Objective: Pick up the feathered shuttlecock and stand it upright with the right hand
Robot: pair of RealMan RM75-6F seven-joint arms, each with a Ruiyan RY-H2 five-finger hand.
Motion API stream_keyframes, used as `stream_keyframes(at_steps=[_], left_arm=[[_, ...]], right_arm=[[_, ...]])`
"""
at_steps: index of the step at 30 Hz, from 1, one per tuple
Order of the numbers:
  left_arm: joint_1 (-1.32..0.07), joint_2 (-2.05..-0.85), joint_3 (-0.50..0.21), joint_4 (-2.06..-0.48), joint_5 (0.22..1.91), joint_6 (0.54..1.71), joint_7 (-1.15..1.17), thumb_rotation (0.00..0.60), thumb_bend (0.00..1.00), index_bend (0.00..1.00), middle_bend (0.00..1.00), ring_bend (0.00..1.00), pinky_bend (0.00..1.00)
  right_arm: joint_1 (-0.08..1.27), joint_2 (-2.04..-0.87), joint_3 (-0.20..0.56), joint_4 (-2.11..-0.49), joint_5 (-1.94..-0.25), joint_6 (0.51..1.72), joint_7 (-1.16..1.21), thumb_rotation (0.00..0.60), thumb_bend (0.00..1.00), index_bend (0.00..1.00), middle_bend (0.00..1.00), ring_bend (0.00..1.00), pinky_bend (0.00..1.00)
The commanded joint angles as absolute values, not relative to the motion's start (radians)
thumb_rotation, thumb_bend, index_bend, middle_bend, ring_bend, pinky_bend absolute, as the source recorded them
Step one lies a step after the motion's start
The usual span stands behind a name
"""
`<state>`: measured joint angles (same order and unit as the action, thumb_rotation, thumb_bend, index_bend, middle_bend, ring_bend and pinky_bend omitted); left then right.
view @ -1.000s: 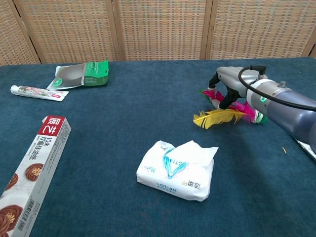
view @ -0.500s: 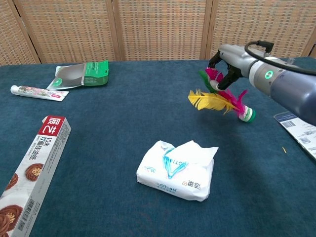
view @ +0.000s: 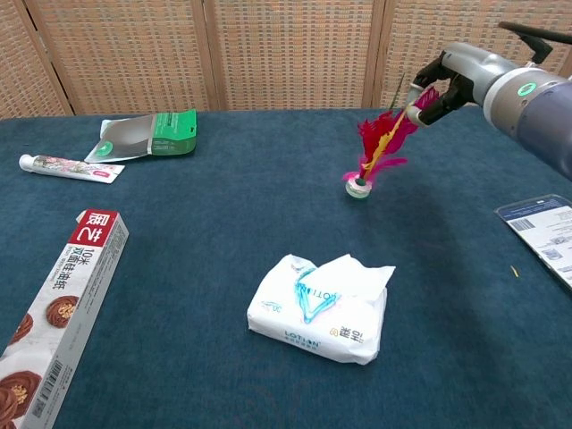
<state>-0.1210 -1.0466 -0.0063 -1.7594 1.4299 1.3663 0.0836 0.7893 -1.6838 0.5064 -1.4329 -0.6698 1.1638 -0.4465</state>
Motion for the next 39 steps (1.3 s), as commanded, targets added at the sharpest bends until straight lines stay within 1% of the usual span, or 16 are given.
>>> stream_keyframes(at_steps=[1, 15, 17, 18, 19, 20, 21, 22, 25, 32, 39], left_arm=[[-0.121, -1.047, -0.006, -1.761, 1.431, 1.366, 0.086, 0.6, 0.0, 0.0, 0.0, 0.0, 0.0], [-0.117, -1.045, -0.003, -1.772, 1.445, 1.379, 0.093, 0.6, 0.0, 0.0, 0.0, 0.0, 0.0], [-0.116, -1.044, -0.002, -1.772, 1.447, 1.382, 0.091, 0.6, 0.0, 0.0, 0.0, 0.0, 0.0], [-0.115, -1.043, -0.002, -1.772, 1.448, 1.383, 0.09, 0.6, 0.0, 0.0, 0.0, 0.0, 0.0], [-0.115, -1.043, -0.003, -1.772, 1.448, 1.383, 0.089, 0.6, 0.0, 0.0, 0.0, 0.0, 0.0], [-0.115, -1.043, -0.002, -1.772, 1.448, 1.383, 0.088, 0.6, 0.0, 0.0, 0.0, 0.0, 0.0], [-0.115, -1.042, -0.002, -1.772, 1.448, 1.383, 0.087, 0.6, 0.0, 0.0, 0.0, 0.0, 0.0], [-0.115, -1.042, -0.002, -1.772, 1.448, 1.383, 0.087, 0.6, 0.0, 0.0, 0.0, 0.0, 0.0], [-0.115, -1.041, -0.002, -1.773, 1.451, 1.385, 0.088, 0.6, 0.0, 0.0, 0.0, 0.0, 0.0], [-0.112, -1.038, -0.002, -1.773, 1.451, 1.389, 0.085, 0.6, 0.0, 0.0, 0.0, 0.0, 0.0], [-0.11, -1.034, -0.005, -1.769, 1.443, 1.391, 0.08, 0.6, 0.0, 0.0, 0.0, 0.0, 0.0]], right_arm=[[0.778, -1.683, 0.514, -1.433, -0.641, 1.163, -0.431, 0.6, 0.46, 0.56, 0.22, 0.06, 0.21], [0.764, -1.647, 0.484, -1.475, -0.635, 1.15, -0.408, 0.6, 0.46, 0.56, 0.22, 0.06, 0.21], [0.764, -1.639, 0.481, -1.482, -0.641, 1.14, -0.4, 0.6, 0.44, 0.51, 0.19, 0.05, 0.21], [0.763, -1.635, 0.479, -1.486, -0.644, 1.135, -0.396, 0.6, 0.41, 0.44, 0.15, 0.03, 0.19], [0.764, -1.627, 0.477, -1.491, -0.646, 1.125, -0.395, 0.6, 0.37, 0.36, 0.09, 0.02, 0.16], [0.765, -1.62, 0.475, -1.497, -0.646, 1.119, -0.396, 0.6, 0.34, 0.3, 0.05, 0.0, 0.14], [0.767, -1.611, 0.475, -1.508, -0.645, 1.115, -0.399, 0.6, 0.31, 0.22, 0.02, 0.0, 0.1], [0.768, -1.607, 0.475, -1.513, -0.645, 1.115, -0.401, 0.6, 0.29, 0.15, 0.0, 0.0, 0.08], [0.771, -1.595, 0.475, -1.528, -0.657, 1.126, -0.406, 0.6, 0.26, 0.05, 0.0, 0.0, 0.03], [0.748, -1.537, 0.451, -1.602, -0.686, 1.171, -0.432, 0.6, 0.22, 0.0, 0.0, 0.0, 0.0], [0.633, -1.406, 0.353, -1.757, -0.787, 1.233, -0.407, 0.6, 0.22, 0.0, 0.0, 0.0, 0.0]])
